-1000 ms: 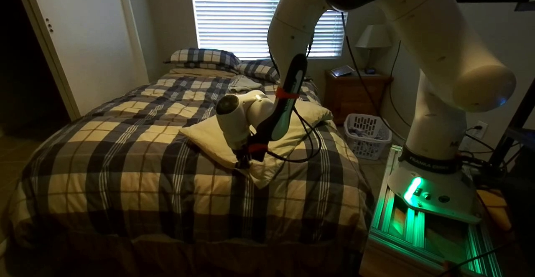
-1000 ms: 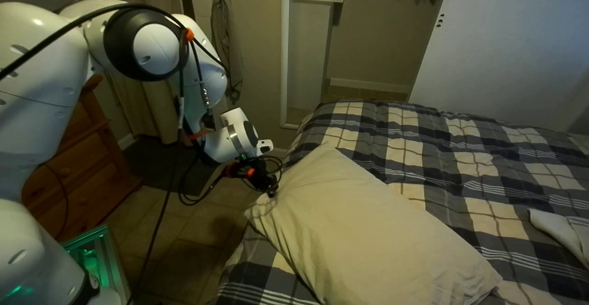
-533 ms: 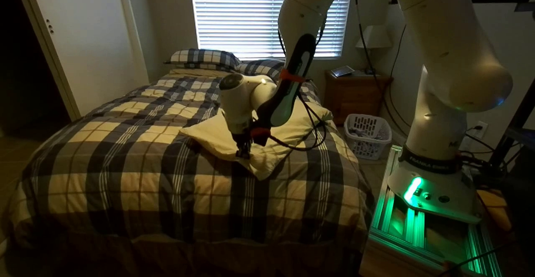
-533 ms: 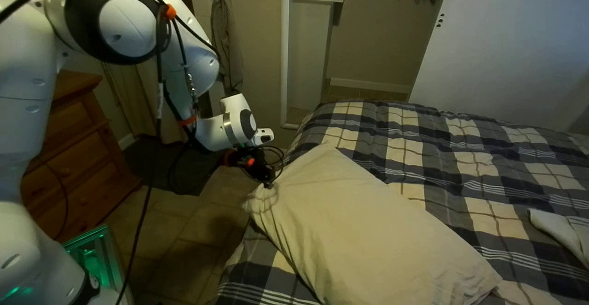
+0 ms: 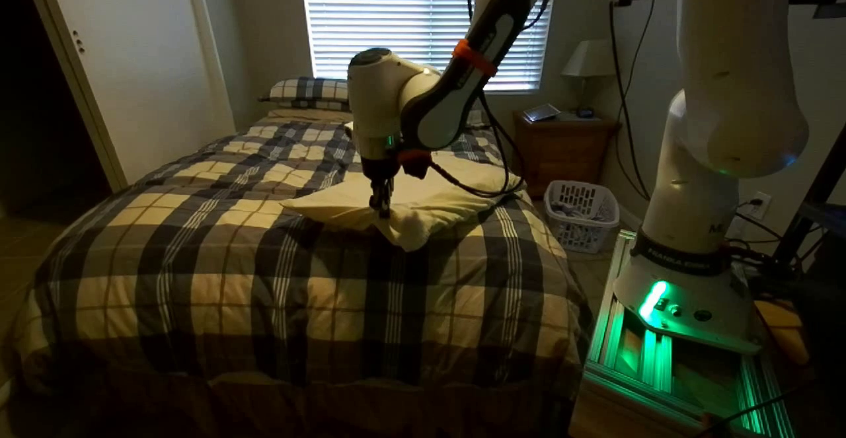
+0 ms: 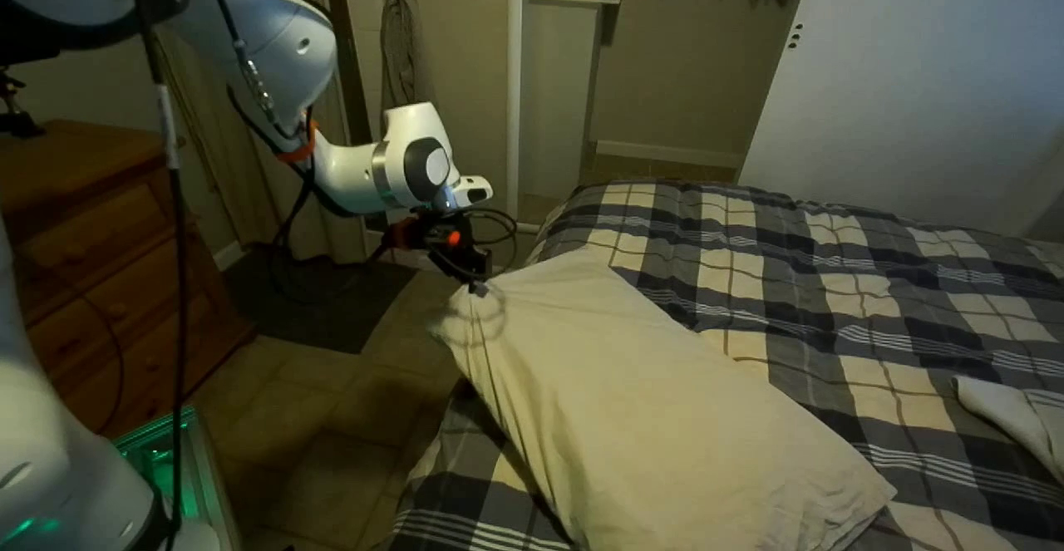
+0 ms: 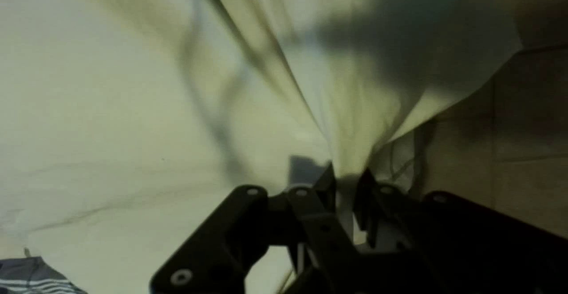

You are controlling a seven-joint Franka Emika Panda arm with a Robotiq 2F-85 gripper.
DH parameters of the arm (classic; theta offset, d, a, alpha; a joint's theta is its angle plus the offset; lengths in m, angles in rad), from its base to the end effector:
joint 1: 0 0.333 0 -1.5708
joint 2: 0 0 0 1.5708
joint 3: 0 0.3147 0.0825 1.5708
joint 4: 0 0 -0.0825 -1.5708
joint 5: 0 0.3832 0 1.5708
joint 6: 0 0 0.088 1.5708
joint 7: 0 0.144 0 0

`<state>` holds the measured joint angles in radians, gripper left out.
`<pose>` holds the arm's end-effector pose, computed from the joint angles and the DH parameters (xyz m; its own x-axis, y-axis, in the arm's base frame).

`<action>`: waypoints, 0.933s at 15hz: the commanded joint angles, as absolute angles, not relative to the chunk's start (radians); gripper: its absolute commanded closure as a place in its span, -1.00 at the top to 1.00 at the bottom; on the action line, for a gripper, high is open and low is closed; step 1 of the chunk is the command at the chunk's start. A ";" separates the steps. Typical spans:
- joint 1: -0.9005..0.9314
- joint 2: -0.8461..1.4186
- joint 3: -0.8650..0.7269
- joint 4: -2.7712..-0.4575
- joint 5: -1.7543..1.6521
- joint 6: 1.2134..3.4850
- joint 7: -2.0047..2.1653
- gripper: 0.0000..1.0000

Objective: Flip the white pillow over.

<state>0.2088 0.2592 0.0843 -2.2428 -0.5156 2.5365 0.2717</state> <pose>0.5270 0.1551 0.2181 0.9003 0.4318 0.0550 0.4027 -0.8743 0.2710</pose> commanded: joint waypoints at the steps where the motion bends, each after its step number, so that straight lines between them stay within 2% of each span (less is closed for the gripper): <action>1: 0.206 0.103 0.149 -2.253 -0.341 2.437 0.088 -0.96; 6: 0.221 -0.012 0.197 -2.152 -0.236 2.270 -0.096 -0.96; 14: 0.237 -0.097 0.233 -1.942 -0.267 2.008 -0.204 -0.96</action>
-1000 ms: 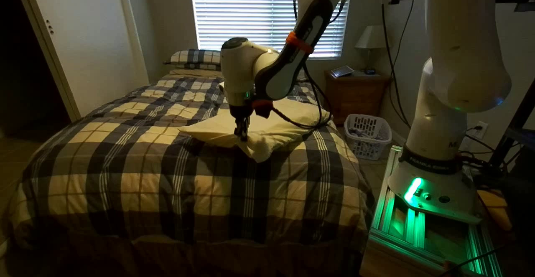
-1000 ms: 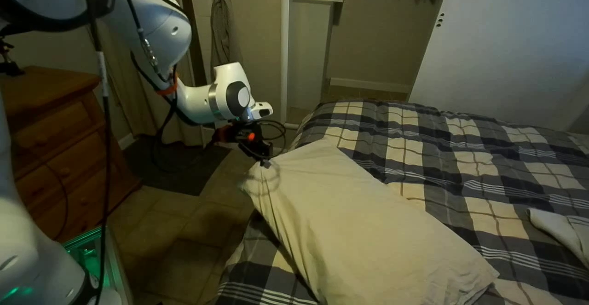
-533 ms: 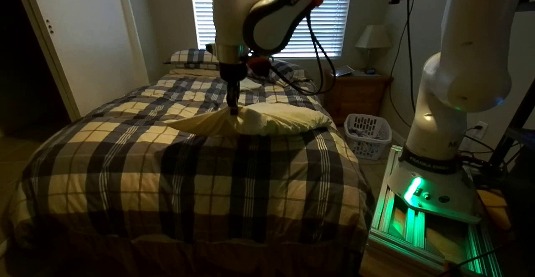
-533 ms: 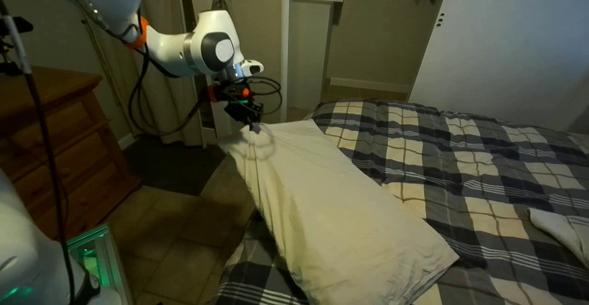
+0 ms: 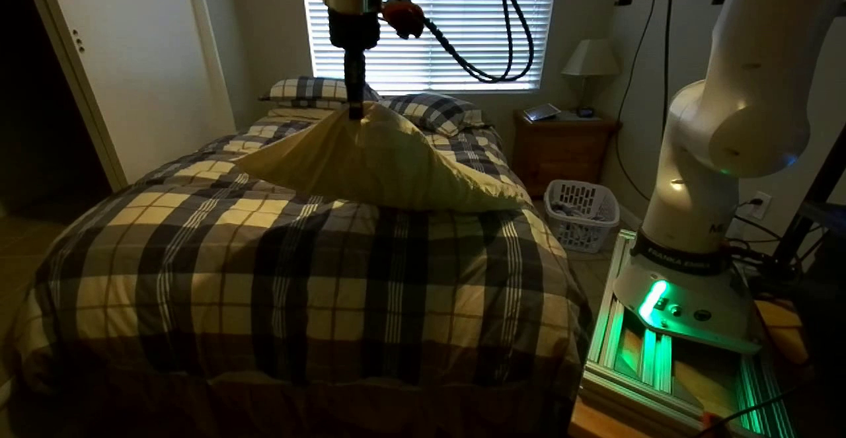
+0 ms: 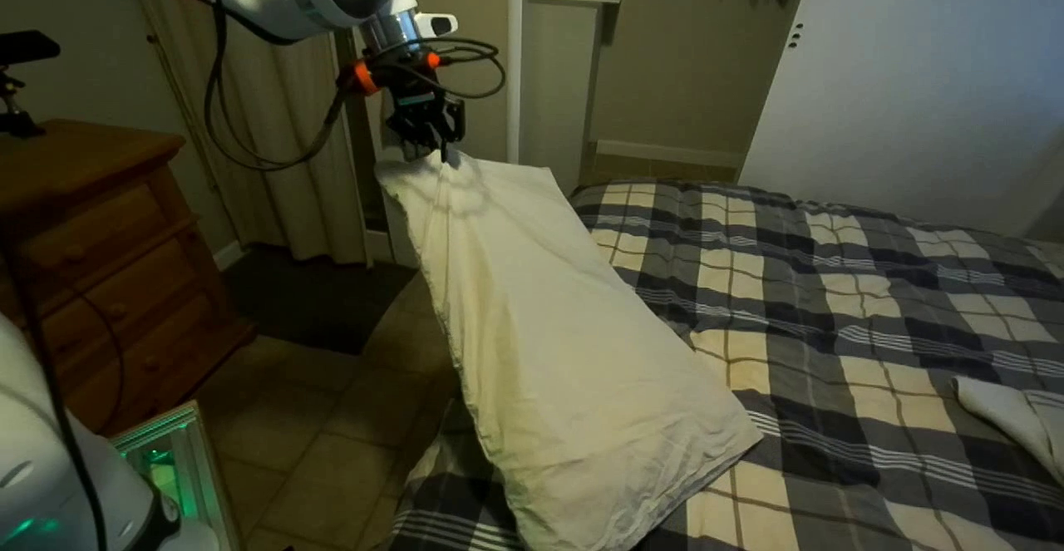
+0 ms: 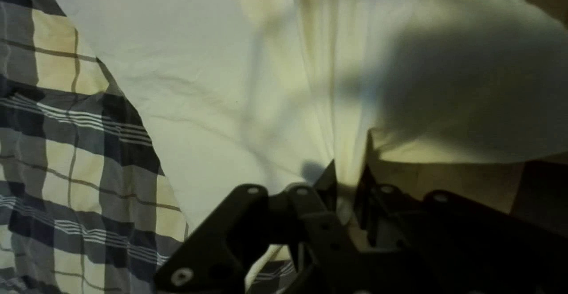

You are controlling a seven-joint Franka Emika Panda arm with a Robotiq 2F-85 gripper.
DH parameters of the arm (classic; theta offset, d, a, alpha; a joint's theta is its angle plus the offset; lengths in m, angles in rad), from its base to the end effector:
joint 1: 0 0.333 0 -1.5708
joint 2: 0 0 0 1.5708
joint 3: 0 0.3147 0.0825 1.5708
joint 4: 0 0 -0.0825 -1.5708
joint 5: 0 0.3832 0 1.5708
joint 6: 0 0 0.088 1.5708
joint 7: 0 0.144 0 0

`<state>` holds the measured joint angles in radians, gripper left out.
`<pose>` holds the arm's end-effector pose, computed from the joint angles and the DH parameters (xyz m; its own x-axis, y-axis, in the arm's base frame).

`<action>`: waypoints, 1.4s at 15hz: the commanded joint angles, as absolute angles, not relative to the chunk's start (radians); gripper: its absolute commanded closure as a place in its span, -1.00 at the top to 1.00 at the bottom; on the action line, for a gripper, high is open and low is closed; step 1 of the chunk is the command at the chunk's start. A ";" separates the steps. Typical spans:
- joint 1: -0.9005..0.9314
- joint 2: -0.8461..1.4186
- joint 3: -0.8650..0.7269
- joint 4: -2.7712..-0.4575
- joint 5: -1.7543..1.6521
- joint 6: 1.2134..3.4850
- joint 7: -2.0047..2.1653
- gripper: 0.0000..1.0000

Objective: Flip the white pillow over.

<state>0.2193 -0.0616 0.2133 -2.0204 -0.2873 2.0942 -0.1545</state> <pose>0.5147 0.2140 0.4553 0.7463 0.6620 0.0692 0.6202 -0.7294 0.2887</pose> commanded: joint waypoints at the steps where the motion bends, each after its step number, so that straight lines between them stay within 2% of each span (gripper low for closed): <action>1: 0.244 -0.104 0.242 -1.921 -0.271 1.981 -0.210 -0.96; 5: 0.256 -0.148 0.264 -1.861 -0.269 1.898 -0.186 -0.96; 6: 0.249 -0.112 0.260 -1.896 -0.288 1.941 -0.179 -0.83; 21: 0.253 -0.134 0.264 -1.881 -0.288 1.913 -0.179 -0.83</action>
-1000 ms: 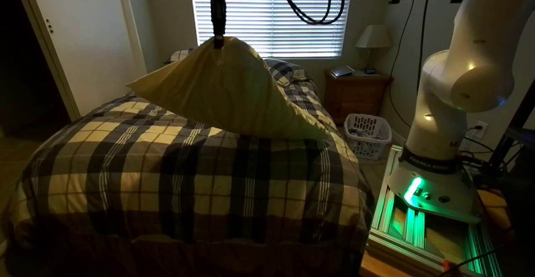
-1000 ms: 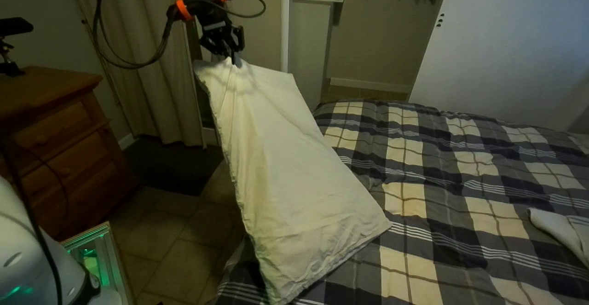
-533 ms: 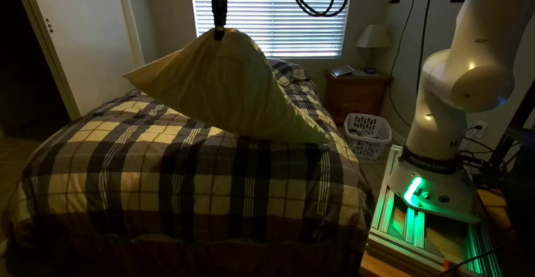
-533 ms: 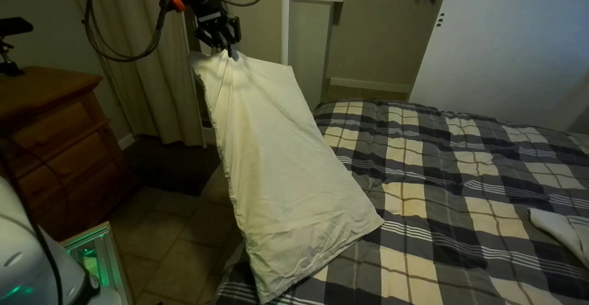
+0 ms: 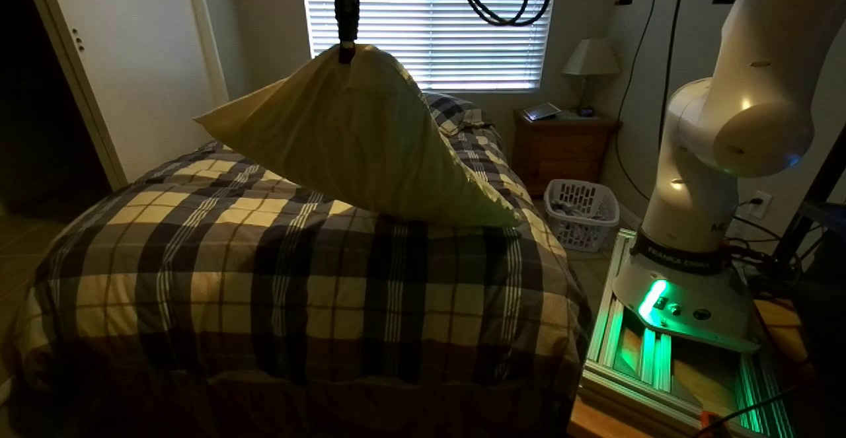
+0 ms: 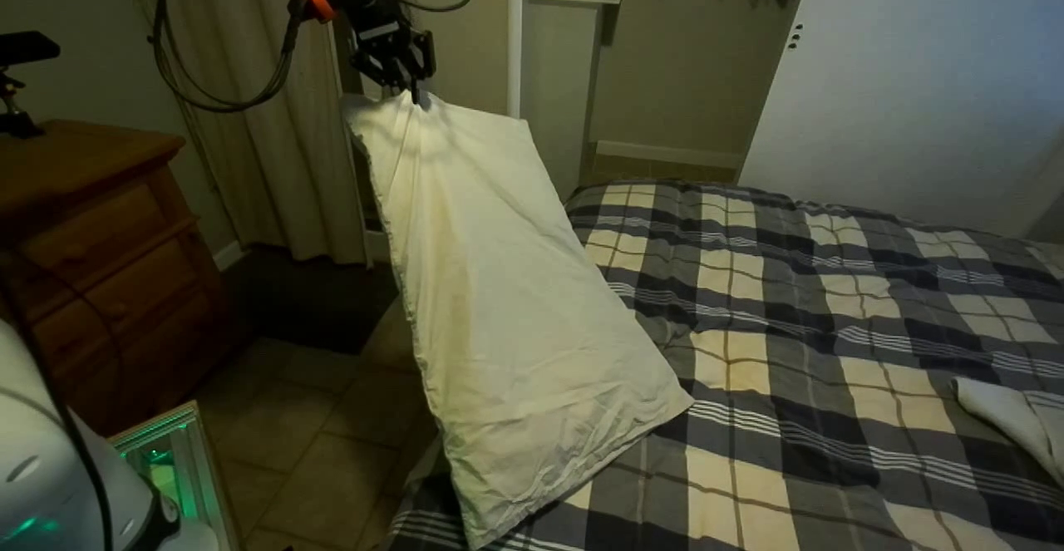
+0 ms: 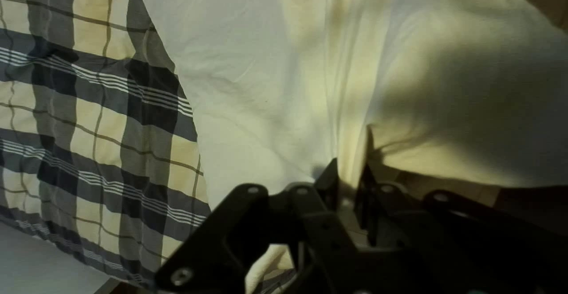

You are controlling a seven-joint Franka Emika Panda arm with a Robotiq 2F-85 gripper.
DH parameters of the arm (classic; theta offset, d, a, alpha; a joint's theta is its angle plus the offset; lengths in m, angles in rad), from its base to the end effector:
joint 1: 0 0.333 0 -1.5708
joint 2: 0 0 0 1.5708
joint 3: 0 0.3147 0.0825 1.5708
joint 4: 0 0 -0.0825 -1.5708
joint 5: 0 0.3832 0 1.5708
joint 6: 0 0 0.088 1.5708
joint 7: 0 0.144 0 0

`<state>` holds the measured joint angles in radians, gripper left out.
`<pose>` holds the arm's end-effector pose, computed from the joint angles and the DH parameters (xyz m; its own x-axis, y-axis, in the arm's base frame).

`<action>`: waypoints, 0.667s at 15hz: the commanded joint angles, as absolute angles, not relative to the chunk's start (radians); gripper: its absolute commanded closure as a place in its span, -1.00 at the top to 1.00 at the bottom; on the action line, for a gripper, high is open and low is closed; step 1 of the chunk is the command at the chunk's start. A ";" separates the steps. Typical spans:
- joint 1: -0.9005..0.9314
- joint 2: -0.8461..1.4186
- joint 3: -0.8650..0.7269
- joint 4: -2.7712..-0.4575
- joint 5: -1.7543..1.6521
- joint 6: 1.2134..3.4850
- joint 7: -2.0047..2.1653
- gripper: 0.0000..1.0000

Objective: Flip the white pillow over.

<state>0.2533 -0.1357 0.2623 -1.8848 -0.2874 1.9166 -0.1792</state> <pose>0.4845 0.2472 0.5446 0.7037 0.7051 0.0871 0.6465 -0.6864 0.3331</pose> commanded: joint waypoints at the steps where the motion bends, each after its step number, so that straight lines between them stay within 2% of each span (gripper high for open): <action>1: 0.253 -0.134 0.264 -1.881 -0.288 1.913 -0.179 -0.83; 6: 0.253 -0.134 0.264 -1.881 -0.288 1.913 -0.179 -0.83; 7: 0.255 -0.128 0.267 -1.873 -0.291 1.914 -0.183 -0.96; 10: 0.270 -0.109 0.282 -1.845 -0.281 1.905 -0.189 -0.96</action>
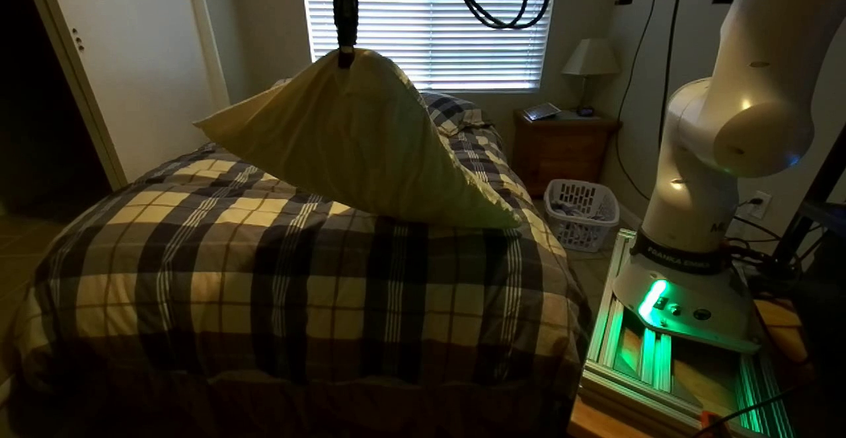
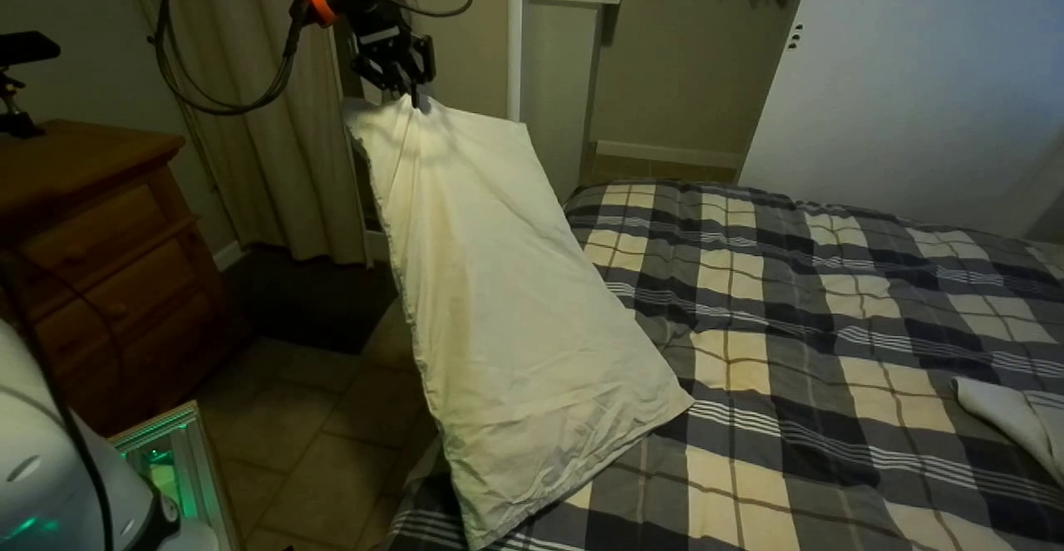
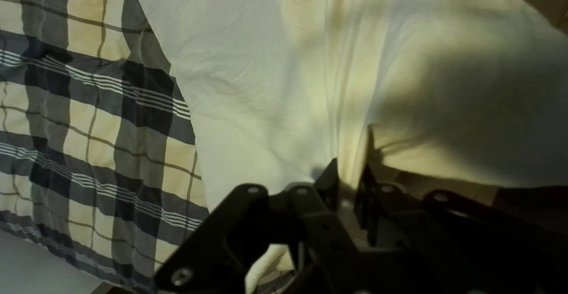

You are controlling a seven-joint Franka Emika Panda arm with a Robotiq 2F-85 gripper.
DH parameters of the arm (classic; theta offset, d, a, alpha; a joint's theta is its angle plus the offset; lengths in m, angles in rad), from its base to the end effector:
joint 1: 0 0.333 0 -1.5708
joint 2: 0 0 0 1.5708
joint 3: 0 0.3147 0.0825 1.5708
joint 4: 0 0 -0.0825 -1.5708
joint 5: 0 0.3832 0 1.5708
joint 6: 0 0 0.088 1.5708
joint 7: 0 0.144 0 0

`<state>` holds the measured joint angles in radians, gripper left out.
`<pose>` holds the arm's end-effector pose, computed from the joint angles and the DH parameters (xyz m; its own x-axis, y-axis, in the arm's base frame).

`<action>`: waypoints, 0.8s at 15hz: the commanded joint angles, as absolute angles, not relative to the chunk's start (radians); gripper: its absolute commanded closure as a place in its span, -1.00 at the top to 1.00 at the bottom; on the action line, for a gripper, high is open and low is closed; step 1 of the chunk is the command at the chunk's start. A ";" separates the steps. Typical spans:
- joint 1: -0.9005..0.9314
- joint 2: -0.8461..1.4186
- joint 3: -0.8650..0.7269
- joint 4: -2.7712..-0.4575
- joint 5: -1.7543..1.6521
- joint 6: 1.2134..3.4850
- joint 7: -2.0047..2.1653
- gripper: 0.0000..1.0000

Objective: Flip the white pillow over.

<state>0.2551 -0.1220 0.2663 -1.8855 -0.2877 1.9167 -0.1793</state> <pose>0.4857 0.2508 0.5369 0.7006 0.7096 0.0744 0.6550 -0.6810 0.3273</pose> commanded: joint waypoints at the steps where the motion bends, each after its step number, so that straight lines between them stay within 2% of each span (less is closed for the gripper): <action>1: 0.275 -0.107 0.289 -1.840 -0.281 1.904 -0.187 -0.96; 6: 0.296 -0.129 0.318 -1.811 -0.293 1.884 -0.192 -0.96; 12: 0.290 -0.199 0.324 -1.703 -0.363 1.750 -0.253 -0.96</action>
<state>0.2928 -0.1514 0.3205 -1.7763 -0.2952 1.8405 -0.1985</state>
